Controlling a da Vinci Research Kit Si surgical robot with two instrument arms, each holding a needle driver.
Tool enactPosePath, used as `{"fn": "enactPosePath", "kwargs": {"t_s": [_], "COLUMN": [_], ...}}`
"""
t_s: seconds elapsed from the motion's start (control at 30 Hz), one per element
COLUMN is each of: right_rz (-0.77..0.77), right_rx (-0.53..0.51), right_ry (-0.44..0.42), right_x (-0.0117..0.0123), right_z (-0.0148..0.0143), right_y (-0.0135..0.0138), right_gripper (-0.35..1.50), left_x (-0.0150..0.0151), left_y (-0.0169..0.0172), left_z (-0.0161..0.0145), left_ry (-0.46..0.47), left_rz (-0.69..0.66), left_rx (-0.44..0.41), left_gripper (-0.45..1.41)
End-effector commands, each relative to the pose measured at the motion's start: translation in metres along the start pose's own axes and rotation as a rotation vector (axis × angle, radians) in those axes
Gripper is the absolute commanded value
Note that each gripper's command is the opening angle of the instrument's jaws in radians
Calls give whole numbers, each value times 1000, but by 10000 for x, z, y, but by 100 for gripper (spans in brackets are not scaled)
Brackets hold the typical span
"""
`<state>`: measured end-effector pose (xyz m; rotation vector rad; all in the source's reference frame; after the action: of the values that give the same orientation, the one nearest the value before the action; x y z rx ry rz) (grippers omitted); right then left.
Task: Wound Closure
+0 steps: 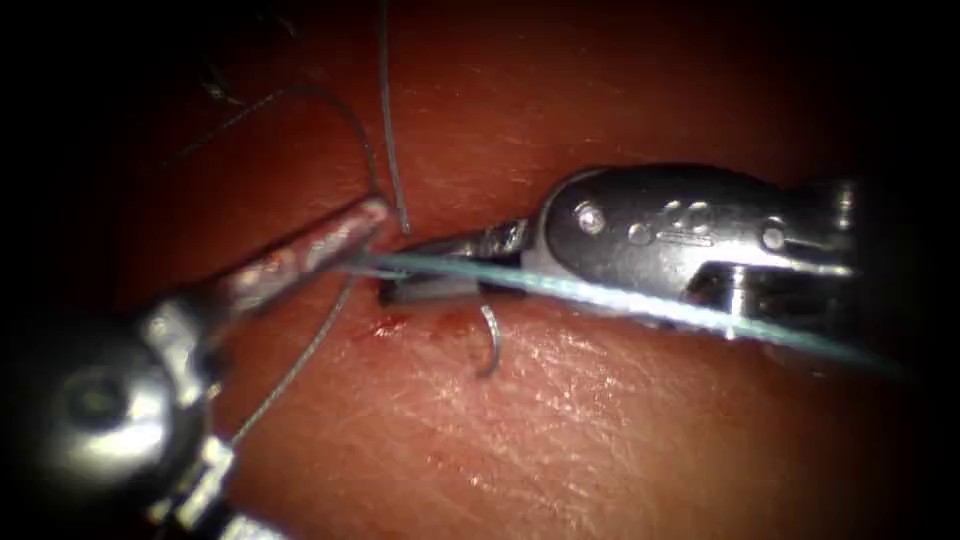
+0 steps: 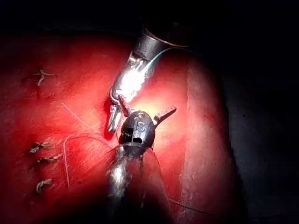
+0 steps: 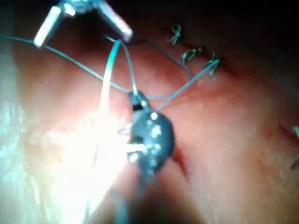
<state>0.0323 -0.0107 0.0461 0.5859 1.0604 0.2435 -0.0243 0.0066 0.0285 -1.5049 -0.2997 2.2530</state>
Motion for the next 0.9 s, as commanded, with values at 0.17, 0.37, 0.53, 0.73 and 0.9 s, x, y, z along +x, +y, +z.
{"fn": "enactPosePath", "kwargs": {"t_s": [0.17, 0.37, 0.53, 0.73, 0.9], "right_rz": [35, 52, 67, 117, 138], "right_rx": [-9, -26, -33, -25, -19], "right_ry": [-24, -71, -113, -181, -237], "right_x": [-23, -39, -48, -60, -69], "right_z": [10, 18, 27, 35, 42], "right_y": [23, 37, 46, 51, 52], "right_gripper": [-35, -35, -35, -35, -35], "left_x": [0, 9, 26, 21, -2], "left_y": [-12, -35, -47, -35, -24], "left_z": [14, 21, 36, 63, 72], "left_ry": [-56, -200, -269, -364, -504], "left_rz": [46, 48, 114, 226, 347], "left_rx": [71, 154, 194, 151, 84], "left_gripper": [121, 121, 118, 111, 108]}}
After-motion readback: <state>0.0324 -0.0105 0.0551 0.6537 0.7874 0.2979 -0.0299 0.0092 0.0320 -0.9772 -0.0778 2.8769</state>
